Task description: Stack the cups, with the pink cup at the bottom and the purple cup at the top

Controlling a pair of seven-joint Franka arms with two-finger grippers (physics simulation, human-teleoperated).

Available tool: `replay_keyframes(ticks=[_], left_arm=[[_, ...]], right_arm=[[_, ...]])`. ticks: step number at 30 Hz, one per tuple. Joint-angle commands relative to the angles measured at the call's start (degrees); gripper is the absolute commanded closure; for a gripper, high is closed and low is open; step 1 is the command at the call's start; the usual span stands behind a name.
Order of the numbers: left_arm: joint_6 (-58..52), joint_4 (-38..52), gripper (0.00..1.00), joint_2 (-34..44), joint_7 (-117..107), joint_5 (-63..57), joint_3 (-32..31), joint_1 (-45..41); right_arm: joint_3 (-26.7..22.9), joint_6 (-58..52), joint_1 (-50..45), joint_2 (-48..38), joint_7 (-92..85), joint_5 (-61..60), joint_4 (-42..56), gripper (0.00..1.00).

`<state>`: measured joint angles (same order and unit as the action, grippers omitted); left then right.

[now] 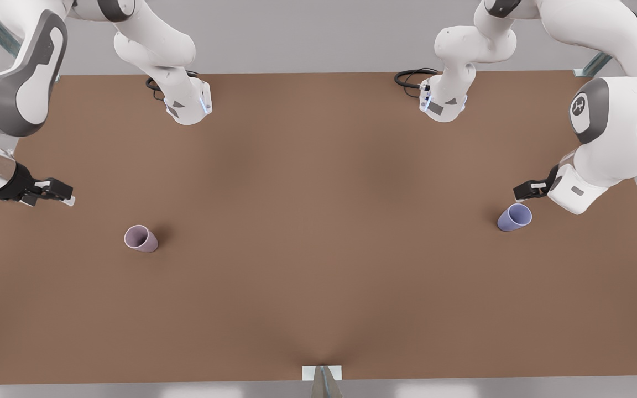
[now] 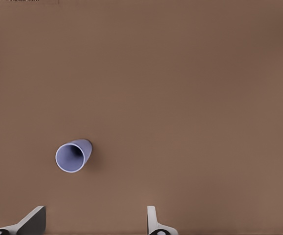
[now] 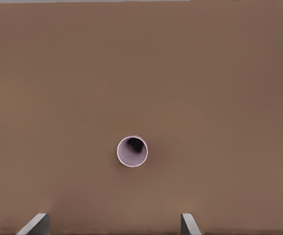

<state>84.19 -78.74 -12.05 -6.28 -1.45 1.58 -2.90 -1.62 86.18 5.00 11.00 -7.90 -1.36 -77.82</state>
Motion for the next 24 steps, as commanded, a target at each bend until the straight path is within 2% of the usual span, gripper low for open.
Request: replay_keyframes(ticks=[1, 3, 5, 9, 16, 22, 24], left_arm=[[0.4, 0.0, 0.0, 0.0, 6.2, 0.0, 0.0, 0.0], [0.7, -0.2, 0.0, -0.3, 6.2, 0.0, 0.0, 0.0], [1.1, -0.4, 0.0, -0.9, 6.1, 0.0, 0.0, 0.0], [1.9, -0.4, 0.0, -1.7, 6.1, 0.1, 0.1, 0.1], [2.2, -0.4, 0.0, -2.4, 6.1, 0.2, 0.1, 0.4], [2.7, -0.5, 0.0, -3.0, 6.1, 0.2, 0.2, 0.7], [3.3, -0.6, 0.0, -4.0, 6.2, 0.7, 2.1, 0.7]], right_arm=[[0.0, -2.8, -1.0, -0.3, 0.3, 0.3, -0.7, 0.0], [0.2, 1.2, -1.0, 0.1, 0.0, 0.4, -1.7, 0.0], [0.1, 9.7, -0.3, -2.2, -0.7, 0.1, -9.7, 0.0], [-1.5, 12.1, -0.1, 2.5, -5.3, -0.7, -10.7, 0.0], [-3.0, 31.2, 0.4, 3.9, -13.9, -3.7, -26.1, 0.0], [-3.4, 39.9, 1.7, 7.0, -19.4, -6.5, -32.2, 0.0], [-3.8, 41.8, 1.7, 8.1, -19.4, -6.5, -32.8, 0.0]])
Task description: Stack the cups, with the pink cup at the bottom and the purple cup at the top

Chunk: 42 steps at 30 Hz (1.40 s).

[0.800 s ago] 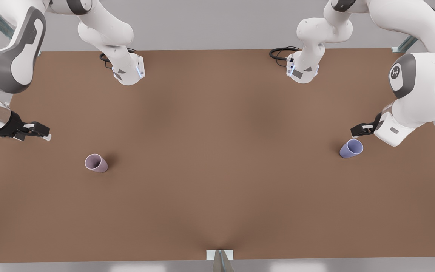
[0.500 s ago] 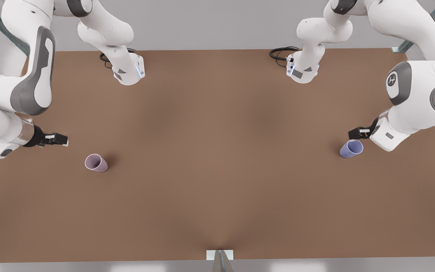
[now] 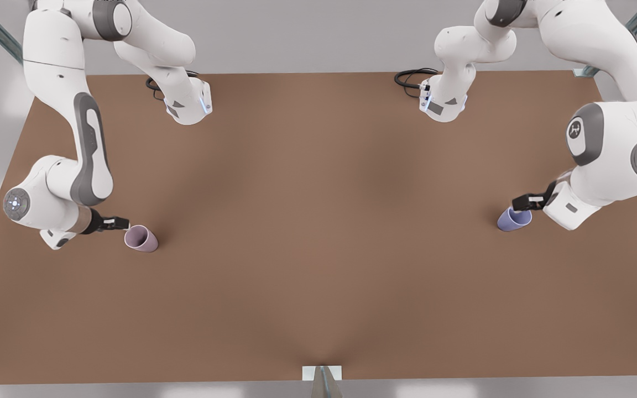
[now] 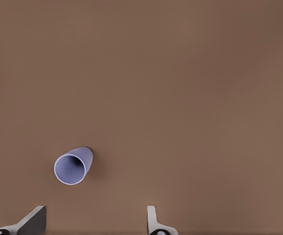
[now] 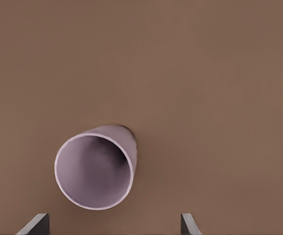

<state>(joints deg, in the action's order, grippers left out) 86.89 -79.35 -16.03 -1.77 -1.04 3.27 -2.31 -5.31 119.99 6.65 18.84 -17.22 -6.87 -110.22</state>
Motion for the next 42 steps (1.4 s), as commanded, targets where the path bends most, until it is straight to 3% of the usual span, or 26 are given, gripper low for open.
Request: replay_keyframes(ticks=[1, 3, 9, 15, 18, 21, 22, 28, 31, 32, 34, 38, 40, 41, 42], left_arm=[[1.2, 0.0, 0.0, -0.9, 1.7, 0.2, 0.9, 0.1], [5.1, -3.9, 0.0, -0.9, 3.7, 0.3, 2.6, 0.1], [4.9, -4.1, 0.0, -0.9, 4.3, 0.3, 2.7, 0.1], [4.9, -4.1, 0.0, -1.4, 4.2, 0.4, 2.7, 0.0], [4.9, -4.1, 0.0, -1.4, 4.2, 0.4, 2.7, 0.1], [4.9, -4.1, 0.0, -1.4, 4.2, 0.4, 2.7, 0.1], [4.8, -4.1, 0.0, -1.4, 4.2, 0.4, 2.7, 0.1], [4.8, -4.1, 0.0, -1.4, 4.3, 0.4, 2.7, 0.1], [4.8, -4.1, 0.0, -1.4, 4.3, 0.4, 2.7, 0.1], [4.8, -4.1, 0.0, -1.3, 4.4, 0.4, 2.7, 0.3], [5.0, -4.1, 0.0, -1.7, 7.7, 0.5, 4.3, 1.0], [7.2, -4.1, 0.0, -4.6, 15.5, 2.4, 8.0, 2.3], [8.1, -4.4, 0.0, -5.9, 19.0, 2.4, 8.0, 3.9], [12.5, -9.1, 0.0, -5.3, 20.7, 2.4, 8.9, 3.8], [14.5, -10.8, 0.0, -5.2, 23.5, 2.4, 9.7, 3.8]], right_arm=[[-0.1, 8.2, -0.1, 0.8, -10.0, -1.1, -0.1, 0.0], [-0.1, 10.5, -0.1, 2.0, -10.0, -1.2, 0.1, 0.0], [-0.2, 13.5, -0.8, 5.6, -10.1, -1.3, -0.5, 0.08], [-0.2, 16.0, -0.8, 6.2, -12.6, -1.3, -4.9, 0.25], [-0.2, 16.2, -0.8, 6.9, -12.7, -1.3, -5.0, 0.38], [-0.1, 16.0, -0.9, 6.9, -12.4, -1.4, -4.8, 0.75], [-0.1, 15.7, -1.3, 6.9, -12.2, -1.4, -4.7, 0.79], [0.7, 11.5, -3.7, 3.4, -11.0, -1.7, -4.1, 0.79], [2.0, 7.2, -12.7, 0.5, 5.7, -1.7, -1.1, 0.79], [5.4, 6.8, -13.1, 0.5, 12.5, -1.7, -0.3, 0.79], [14.7, 5.3, -13.5, 1.5, 30.5, -1.3, 3.8, 0.79], [15.7, 0.2, -28.8, 11.0, 53.6, 3.8, 20.4, 0.79], [15.2, -8.0, -37.0, 23.1, 66.6, 3.8, 40.1, 0.79], [15.2, -9.2, -39.1, 28.9, 71.1, 3.8, 49.1, 0.79], [15.1, -9.2, -40.0, 31.0, 72.6, 3.9, 52.0, 0.79]])
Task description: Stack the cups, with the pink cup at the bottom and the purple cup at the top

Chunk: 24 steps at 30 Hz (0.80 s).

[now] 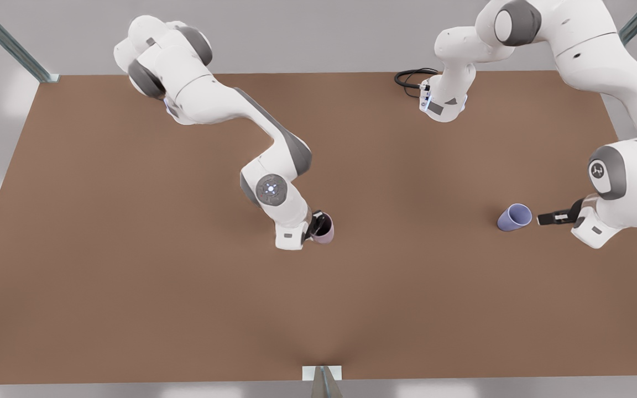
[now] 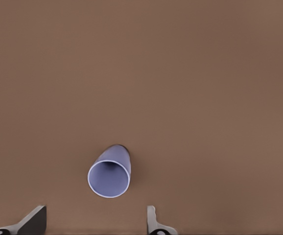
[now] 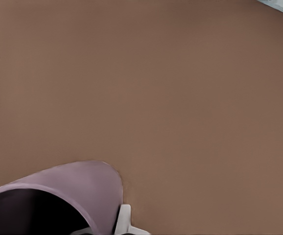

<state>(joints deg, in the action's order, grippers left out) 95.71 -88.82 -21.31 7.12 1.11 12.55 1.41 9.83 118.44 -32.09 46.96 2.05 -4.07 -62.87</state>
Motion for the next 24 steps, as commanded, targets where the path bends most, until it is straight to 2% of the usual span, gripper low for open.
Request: replay_keyframes(ticks=[1, 4, 7, 11, 16, 17, 18, 24], left_arm=[[7.6, -3.0, 0.0, 0.0, 15.6, 0.2, 0.8, 0.1], [17.1, -11.0, 0.0, 0.2, 19.6, 0.6, 1.9, 0.1], [20.8, -15.5, 0.0, 0.3, 21.6, 1.3, 3.0, 0.1], [31.0, -24.8, 0.0, 1.9, 28.1, 1.3, 5.6, 0.1], [32.2, -27.8, 0.0, 1.6, 29.4, 1.3, 6.4, 0.1], [32.2, -28.2, 0.0, 1.5, 29.4, 1.3, 6.4, 0.1], [32.2, -28.4, 0.0, 1.3, 29.4, 1.3, 6.4, 0.1], [32.3, -28.5, 0.0, -0.7, 29.4, 1.4, 6.4, 0.2]], right_arm=[[-0.2, -7.3, -2.3, 3.8, 53.5, 1.2, 5.0, 0.79], [-5.3, -7.2, -8.3, 8.1, 58.0, 2.1, 11.0, 0.79], [-8.8, -5.9, -11.9, 10.4, 58.5, 1.7, 10.9, 0.79], [-8.8, -5.9, -12.1, 15.3, 60.1, 1.5, 14.8, 0.79], [-8.4, -4.2, -12.2, 16.8, 59.9, 1.4, 16.3, 0.79], [-8.4, -4.2, -12.2, 16.9, 59.9, 1.3, 16.3, 0.63], [-8.4, -4.2, -12.2, 16.8, 59.9, 1.2, 16.3, 0.33], [-8.4, -4.1, -12.1, 16.7, 59.9, 1.2, 16.3, 0.33]])
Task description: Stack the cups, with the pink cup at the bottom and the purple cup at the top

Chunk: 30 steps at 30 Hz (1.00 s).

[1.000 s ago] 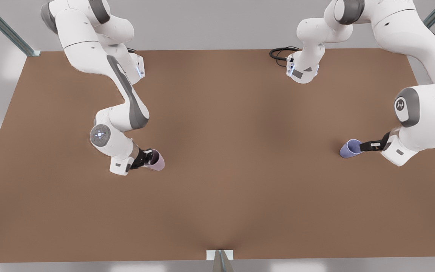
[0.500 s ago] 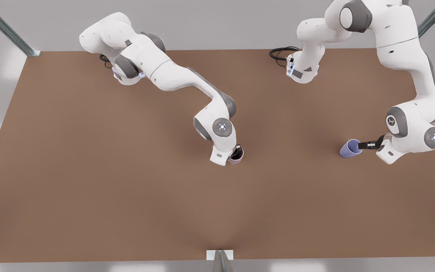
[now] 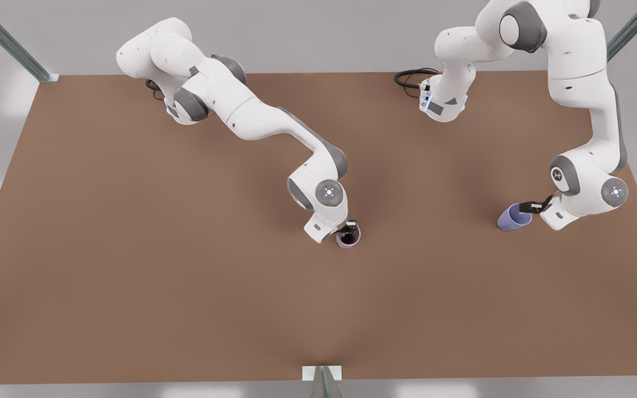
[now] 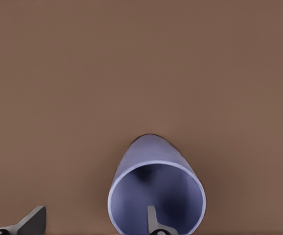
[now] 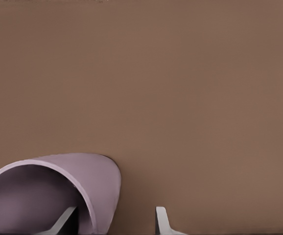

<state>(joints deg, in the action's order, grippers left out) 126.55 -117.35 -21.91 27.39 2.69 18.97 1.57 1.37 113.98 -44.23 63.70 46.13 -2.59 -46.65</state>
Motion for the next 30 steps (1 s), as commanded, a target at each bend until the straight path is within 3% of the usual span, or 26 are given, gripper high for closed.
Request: replay_keyframes(ticks=[1, 5, 7, 9, 12, 16, 17, 18, 20, 21, 22, 24, 30], left_arm=[[1.4, 0.0, 0.0, -0.7, 9.2, 1.6, 0.0, 0.0], [1.4, 0.1, 0.03, -1.6, 9.2, 2.0, 0.0, 0.1], [1.2, 0.1, 0.1, -2.2, 9.3, 3.1, -0.1, 0.2], [1.2, 0.2, 0.27, -2.4, 9.3, 3.1, -0.1, 0.2], [1.3, 0.3, 0.36, -2.6, 9.3, 3.2, -0.2, 0.2], [1.3, 0.5, 0.5, -3.1, 9.3, 4.2, -0.3, 0.2], [1.3, 0.5, 0.55, -3.2, 9.3, 4.6, -0.4, 0.2], [1.3, 0.5, 0.59, -3.3, 9.3, 4.9, -0.4, 0.2], [1.3, 0.6, 0.63, -3.4, 9.3, 5.0, -0.5, 0.1], [1.3, 0.6, 0.63, -3.4, 9.3, 5.4, -0.5, 0.1], [1.3, 0.6, 0.63, -3.4, 9.3, 5.4, -0.6, 0.0], [1.2, 0.7, 0.65, -3.3, 9.2, 5.4, -0.8, -0.1], [1.2, 1.3, 0.77, -3.4, 8.6, 6.1, -1.4, -0.6]], right_arm=[[0.0, 0.4, 0.0, -0.3, 15.8, -0.3, 0.0, 0.33], [-0.3, -0.4, -0.1, -0.8, 15.8, -0.3, -0.1, 0.33], [-0.4, -0.5, -0.1, -1.1, 15.7, -0.3, -0.4, 0.32], [-0.5, -0.5, -0.3, -1.1, 15.7, -0.3, -0.4, 0.32], [-0.5, -0.5, -0.2, -1.9, 15.6, -0.3, -0.6, 0.32], [-3.5, -1.1, 0.4, -16.6, 12.6, -6.7, -10.3, 0.27], [-5.1, -1.4, 1.0, -22.6, 7.8, -6.6, -15.6, 0.18], [-6.5, -0.9, 5.3, -32.7, 0.1, -6.2, -27.4, 0.02], [-6.6, -1.3, 17.9, -46.9, -14.0, -6.0, -41.5, 0.0], [-6.6, -3.6, 24.9, -50.4, -20.6, -5.8, -42.9, 0.0], [-6.6, -11.7, 31.5, -53.0, -37.0, -5.7, -42.9, 0.0], [-7.3, -17.6, 41.0, -53.9, -50.6, -4.6, -42.1, 0.0], [-9.0, -21.9, 42.0, -52.4, -51.1, -3.2, -32.5, 0.0]])
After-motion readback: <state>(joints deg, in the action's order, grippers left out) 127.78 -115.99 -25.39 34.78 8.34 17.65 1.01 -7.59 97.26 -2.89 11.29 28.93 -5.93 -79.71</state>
